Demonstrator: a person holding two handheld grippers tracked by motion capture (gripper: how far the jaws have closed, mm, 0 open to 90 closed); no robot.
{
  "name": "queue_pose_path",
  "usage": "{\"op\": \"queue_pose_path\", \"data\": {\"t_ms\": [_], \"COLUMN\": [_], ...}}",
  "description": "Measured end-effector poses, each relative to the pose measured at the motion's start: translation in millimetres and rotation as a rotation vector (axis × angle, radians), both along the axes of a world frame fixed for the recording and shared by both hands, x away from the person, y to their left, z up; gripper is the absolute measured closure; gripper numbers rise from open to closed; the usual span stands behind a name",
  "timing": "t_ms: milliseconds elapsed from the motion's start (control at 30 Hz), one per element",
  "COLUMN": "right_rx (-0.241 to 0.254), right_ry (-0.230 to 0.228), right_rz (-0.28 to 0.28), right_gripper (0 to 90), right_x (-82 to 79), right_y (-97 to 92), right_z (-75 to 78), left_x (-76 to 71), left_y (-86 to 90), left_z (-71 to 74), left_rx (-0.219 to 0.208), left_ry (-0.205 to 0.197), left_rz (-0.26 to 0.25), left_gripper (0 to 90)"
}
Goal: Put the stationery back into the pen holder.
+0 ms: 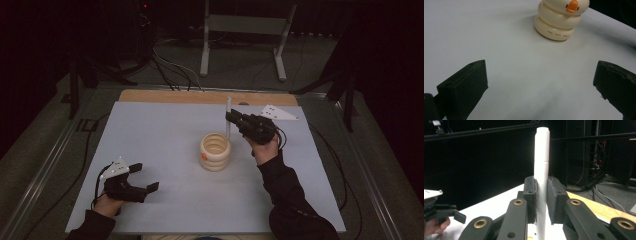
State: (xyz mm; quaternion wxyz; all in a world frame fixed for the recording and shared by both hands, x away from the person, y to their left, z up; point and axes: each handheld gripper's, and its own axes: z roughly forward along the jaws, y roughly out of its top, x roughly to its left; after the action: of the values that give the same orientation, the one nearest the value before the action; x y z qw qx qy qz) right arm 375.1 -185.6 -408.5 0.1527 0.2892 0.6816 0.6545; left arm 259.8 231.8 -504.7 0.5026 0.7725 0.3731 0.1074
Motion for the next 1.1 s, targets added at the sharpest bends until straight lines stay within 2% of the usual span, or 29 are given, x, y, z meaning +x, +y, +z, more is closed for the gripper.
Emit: {"op": "queue_pose_path", "data": {"t_ms": [300, 567, 733, 1033, 1100], "right_rx": [0.015, 0.023, -0.002, -0.006, -0.015], "right_ry": [0.011, 0.042, 0.056, 0.091, 0.110], "right_rz": [0.010, 0.009, 0.011, 0.008, 0.012], "right_gripper": [79.0, 78.9, 78.8, 78.8, 78.8], "right_x": [1.4, 2.4, 1.7, 0.9, -0.3], "right_y": [12.9, 17.4, 18.7, 18.3, 19.4], "right_z": [-12.2, -23.0, -28.3, -39.8, -45.1], "left_x": [0.0, 0.0, 0.1, 0.3, 0.4], "left_y": [0.2, -0.1, 0.2, 0.3, 0.4], "left_z": [-0.2, -0.4, -0.5, -0.8, -1.1], "left_rx": [0.000, -0.001, 0.005, 0.006, 0.006], "left_ry": [0.001, 0.003, 0.002, 0.002, 0.000], "left_rz": [0.000, 0.001, -0.001, 0.000, 0.001], "left_gripper": [0.0, 0.0, 0.0, 0.0, 0.0]}}
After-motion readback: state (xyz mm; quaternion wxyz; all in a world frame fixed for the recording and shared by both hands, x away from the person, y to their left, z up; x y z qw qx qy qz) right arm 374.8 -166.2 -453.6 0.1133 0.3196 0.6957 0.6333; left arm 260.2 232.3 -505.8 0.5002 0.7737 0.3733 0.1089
